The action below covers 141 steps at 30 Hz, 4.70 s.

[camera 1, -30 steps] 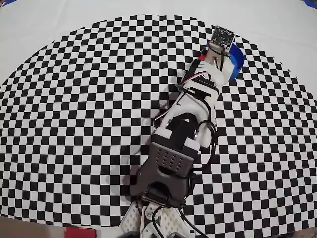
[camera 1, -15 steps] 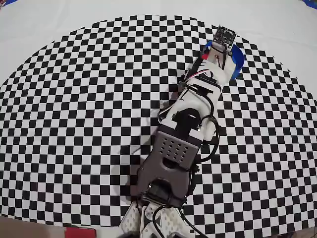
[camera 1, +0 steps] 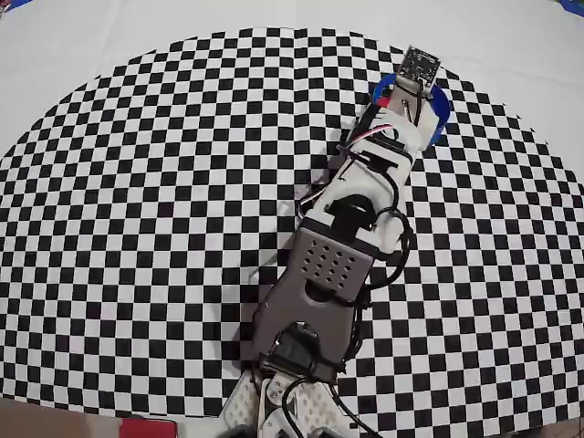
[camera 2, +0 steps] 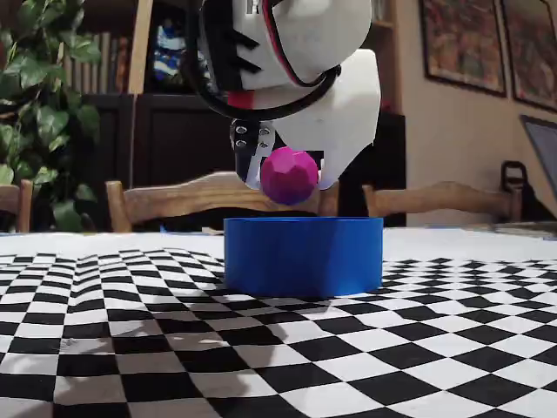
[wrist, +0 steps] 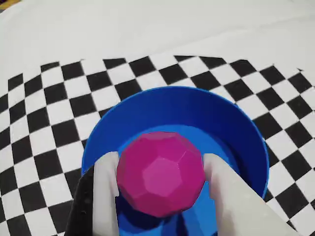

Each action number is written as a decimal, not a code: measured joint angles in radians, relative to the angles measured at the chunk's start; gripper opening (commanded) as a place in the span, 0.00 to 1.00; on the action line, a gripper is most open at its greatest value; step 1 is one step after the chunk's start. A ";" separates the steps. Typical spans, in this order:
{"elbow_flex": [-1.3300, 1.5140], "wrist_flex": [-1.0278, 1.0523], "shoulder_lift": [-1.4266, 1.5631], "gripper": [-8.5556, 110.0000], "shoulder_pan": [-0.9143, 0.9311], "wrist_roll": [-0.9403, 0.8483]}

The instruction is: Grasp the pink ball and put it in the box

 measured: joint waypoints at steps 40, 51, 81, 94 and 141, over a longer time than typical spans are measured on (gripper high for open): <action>-0.247 0.051 -0.192 0.07 0.021 0.000; -0.247 0.051 -0.202 0.07 0.023 0.000; -0.247 0.051 -0.212 0.42 0.023 0.000; -0.247 0.051 -0.209 0.42 0.020 0.115; 1.404 0.580 1.939 0.07 -0.459 1.424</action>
